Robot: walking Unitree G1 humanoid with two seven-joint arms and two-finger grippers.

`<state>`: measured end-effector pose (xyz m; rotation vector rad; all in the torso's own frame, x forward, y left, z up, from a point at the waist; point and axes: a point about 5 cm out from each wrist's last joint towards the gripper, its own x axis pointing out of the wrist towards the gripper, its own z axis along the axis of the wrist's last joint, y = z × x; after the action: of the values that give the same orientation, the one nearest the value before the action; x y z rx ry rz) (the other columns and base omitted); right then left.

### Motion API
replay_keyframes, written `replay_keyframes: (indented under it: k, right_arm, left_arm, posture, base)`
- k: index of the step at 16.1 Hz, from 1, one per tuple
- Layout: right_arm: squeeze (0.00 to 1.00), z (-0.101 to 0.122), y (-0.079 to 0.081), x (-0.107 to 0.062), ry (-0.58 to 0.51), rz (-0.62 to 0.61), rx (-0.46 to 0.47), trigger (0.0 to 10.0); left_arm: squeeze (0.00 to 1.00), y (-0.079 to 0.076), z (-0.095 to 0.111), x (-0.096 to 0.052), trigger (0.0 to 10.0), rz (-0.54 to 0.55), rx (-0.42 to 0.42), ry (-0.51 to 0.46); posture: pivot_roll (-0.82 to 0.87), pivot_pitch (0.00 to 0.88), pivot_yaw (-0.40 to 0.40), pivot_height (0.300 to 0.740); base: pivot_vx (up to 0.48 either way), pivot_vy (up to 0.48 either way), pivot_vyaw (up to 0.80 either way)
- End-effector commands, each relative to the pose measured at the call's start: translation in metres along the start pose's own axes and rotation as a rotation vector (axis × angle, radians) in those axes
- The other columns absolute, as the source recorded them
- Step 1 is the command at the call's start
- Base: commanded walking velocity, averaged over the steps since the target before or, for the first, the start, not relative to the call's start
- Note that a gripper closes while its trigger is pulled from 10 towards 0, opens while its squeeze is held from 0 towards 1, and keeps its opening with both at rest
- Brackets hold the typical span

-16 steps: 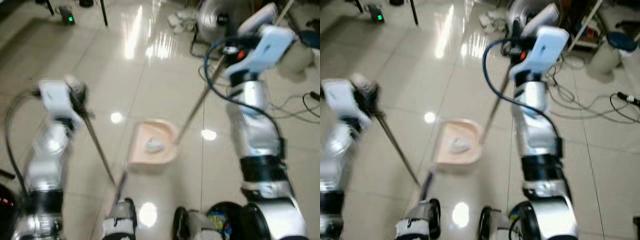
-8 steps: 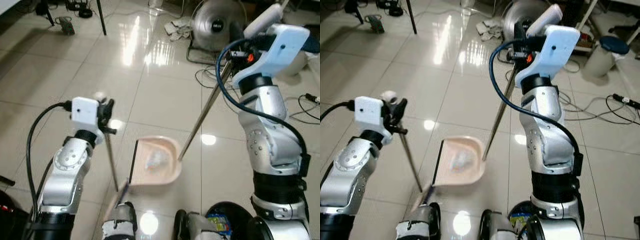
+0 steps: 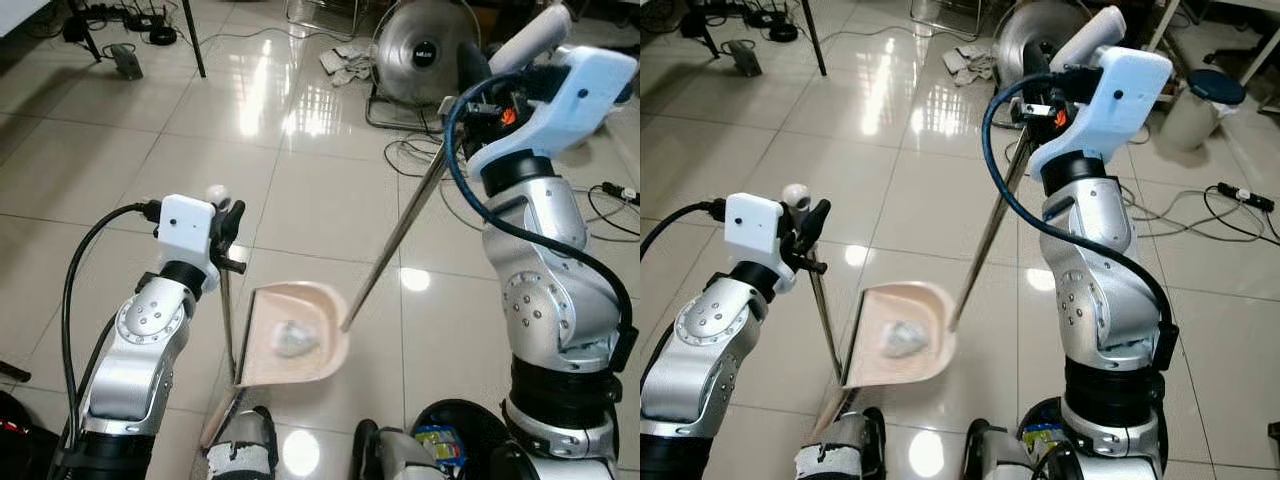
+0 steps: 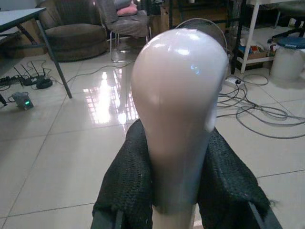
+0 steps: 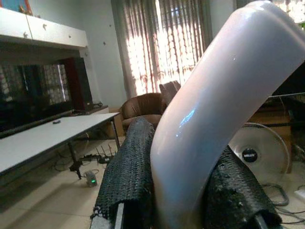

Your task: Sweep floor

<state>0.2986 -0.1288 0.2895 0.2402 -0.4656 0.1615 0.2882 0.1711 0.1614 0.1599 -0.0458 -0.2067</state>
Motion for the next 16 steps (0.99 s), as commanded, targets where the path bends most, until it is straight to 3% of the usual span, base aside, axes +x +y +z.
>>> replay_keyframes:
  k: [1, 5, 11, 16]
  right_arm:
    - [0.00, 0.0112, -0.0038, -0.0044, -0.043, -0.022, 0.023, 10.0]
    - [0.00, 0.0116, -0.0049, -0.0049, -0.029, -0.034, 0.033, 10.0]
    - [0.00, 0.0110, -0.0061, -0.0066, -0.015, -0.034, 0.043, 10.0]
    - [0.00, 0.0121, -0.0089, -0.0079, -0.020, -0.052, 0.069, 10.0]
  left_arm:
    - [0.00, -0.0037, 0.0089, 0.0004, 10.0, -0.011, 0.007, -0.029]
    - [0.00, -0.0072, 0.0124, 0.0033, 10.0, -0.018, -0.001, -0.039]
    - [0.00, -0.0103, 0.0118, 0.0042, 10.0, -0.030, -0.003, -0.033]
    - [0.00, -0.0100, 0.0100, 0.0040, 10.0, -0.021, -0.016, -0.030]
  posture:
    - [0.04, 0.108, -0.016, 0.740]
    - [0.03, 0.105, -0.014, 0.740]
    - [0.04, 0.103, -0.015, 0.740]
    - [0.04, 0.106, -0.012, 0.740]
  base:
    - [-0.251, 0.000, 0.00]
    - [-0.250, 0.000, -0.54]
    - [-0.247, 0.000, 0.00]
    - [0.000, 0.000, 0.00]
